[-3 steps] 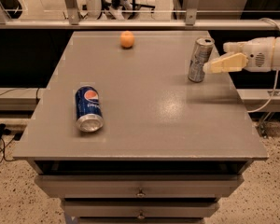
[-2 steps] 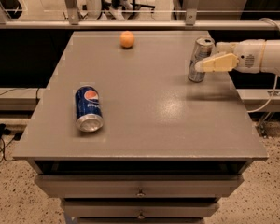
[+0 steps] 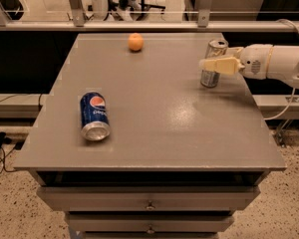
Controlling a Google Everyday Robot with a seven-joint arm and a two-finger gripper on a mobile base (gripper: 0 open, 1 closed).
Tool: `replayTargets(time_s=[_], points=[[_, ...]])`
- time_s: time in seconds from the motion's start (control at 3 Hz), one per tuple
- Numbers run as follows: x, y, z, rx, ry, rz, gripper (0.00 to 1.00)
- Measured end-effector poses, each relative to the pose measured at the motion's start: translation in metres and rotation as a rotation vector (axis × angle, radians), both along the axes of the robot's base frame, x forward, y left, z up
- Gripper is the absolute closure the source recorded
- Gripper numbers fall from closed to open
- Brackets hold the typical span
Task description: Move redbull can near pepsi can
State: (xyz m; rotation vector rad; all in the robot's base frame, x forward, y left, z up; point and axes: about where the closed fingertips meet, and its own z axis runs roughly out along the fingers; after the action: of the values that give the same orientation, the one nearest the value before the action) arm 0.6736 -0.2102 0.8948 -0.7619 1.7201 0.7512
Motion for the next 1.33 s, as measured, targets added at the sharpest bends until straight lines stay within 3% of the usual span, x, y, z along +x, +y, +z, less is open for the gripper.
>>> replayTargets(time_s=[0.33, 0.67, 1.0, 1.33], points=[[0.000, -0.003, 0.024, 0.013, -0.034, -0.012, 0.65], [0.001, 0.000, 0.025, 0.015, -0.036, -0.008, 0.88], [0.001, 0.002, 0.025, 0.016, -0.035, -0.004, 1.00], [-0.018, 0.044, 0.025, 0.031, -0.019, 0.103, 1.00]])
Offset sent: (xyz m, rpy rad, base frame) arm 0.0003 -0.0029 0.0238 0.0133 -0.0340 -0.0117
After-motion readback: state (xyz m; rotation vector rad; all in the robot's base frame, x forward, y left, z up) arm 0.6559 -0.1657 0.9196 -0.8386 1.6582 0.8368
